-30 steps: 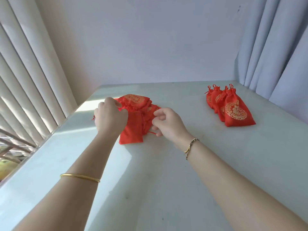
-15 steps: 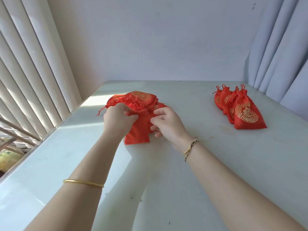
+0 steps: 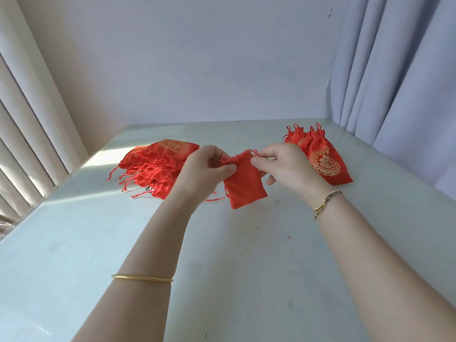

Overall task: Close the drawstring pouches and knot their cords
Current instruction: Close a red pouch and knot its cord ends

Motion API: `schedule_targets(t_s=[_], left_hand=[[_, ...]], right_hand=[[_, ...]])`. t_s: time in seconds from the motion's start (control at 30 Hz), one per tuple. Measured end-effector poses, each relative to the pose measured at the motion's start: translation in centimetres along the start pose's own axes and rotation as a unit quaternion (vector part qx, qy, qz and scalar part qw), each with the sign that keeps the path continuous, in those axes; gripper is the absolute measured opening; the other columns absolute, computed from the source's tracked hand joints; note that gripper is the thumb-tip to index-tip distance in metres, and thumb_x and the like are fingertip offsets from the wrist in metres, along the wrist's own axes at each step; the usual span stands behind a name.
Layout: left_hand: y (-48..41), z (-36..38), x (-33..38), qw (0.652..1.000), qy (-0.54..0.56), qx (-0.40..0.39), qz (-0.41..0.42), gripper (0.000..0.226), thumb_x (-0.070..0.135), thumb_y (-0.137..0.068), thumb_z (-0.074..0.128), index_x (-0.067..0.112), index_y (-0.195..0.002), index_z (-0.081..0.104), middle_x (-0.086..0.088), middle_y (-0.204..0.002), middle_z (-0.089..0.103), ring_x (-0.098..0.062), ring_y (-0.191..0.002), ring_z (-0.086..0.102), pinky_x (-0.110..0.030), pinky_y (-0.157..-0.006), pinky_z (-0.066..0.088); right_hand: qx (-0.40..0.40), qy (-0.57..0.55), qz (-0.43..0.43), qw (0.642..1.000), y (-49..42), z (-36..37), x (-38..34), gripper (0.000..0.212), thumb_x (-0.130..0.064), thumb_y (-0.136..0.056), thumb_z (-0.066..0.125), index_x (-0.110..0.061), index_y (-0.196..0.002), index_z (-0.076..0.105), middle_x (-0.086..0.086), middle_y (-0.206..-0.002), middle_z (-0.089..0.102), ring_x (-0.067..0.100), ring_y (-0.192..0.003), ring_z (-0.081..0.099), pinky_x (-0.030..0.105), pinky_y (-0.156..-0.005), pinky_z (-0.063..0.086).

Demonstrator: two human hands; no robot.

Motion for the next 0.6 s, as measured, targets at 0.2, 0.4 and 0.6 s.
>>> schedule_targets(t_s=[0.2, 0.4, 0.6], left_hand=[[-1.0, 0.5, -1.0, 0.992, -0.103, -0.075, -0.020, 0.026, 0.004, -0.081, 0.068, 0.009, -0.106, 0.063, -0.001, -0.079, 0.064, -0.009, -0.063, 0.057, -0.019, -0.062, 0.051], [-1.1, -1.2, -0.3, 0.976, -0.210, -0.051, 0.018, 0.010, 0.009, -0.084, 0.064, 0.016, -0.089, 0.069, -0.005, -0.078, 0.069, -0.014, -0.059, 0.057, -0.025, -0.065, 0.052], [-1.4, -2.5, 0.0, 0.972, -0.232, -0.001, 0.037, 0.007, 0.016, -0.087, 0.063, 0.015, -0.086, 0.070, 0.008, -0.070, 0.062, -0.007, -0.061, 0.055, -0.027, -0.065, 0.048]], right_hand=[[-0.027, 0.028, 0.040, 0.998, -0.6, -1.2, 2.1, 0.017, -0.015, -0.090, 0.057, -0.005, -0.088, 0.071, 0.013, -0.092, 0.071, 0.020, -0.077, 0.066, 0.023, -0.058, 0.052], [-0.123, -0.106, 0.110, 0.981, 0.5, -0.4, 3.5, 0.020, -0.021, -0.091, 0.056, -0.010, -0.080, 0.069, 0.005, -0.085, 0.069, 0.014, -0.067, 0.063, 0.021, -0.055, 0.045], [-0.064, -0.180, 0.148, 0.970, 0.3, -1.5, 4.6, 0.026, -0.028, -0.094, 0.052, -0.016, -0.078, 0.068, 0.001, -0.075, 0.067, 0.012, -0.068, 0.057, 0.021, -0.060, 0.040]])
Point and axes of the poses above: each hand's wrist, its own y-axis away from the middle knuckle, its own z-axis out of the palm, x = y × z, the point moved 9 cm from there along -y, towards the middle knuckle
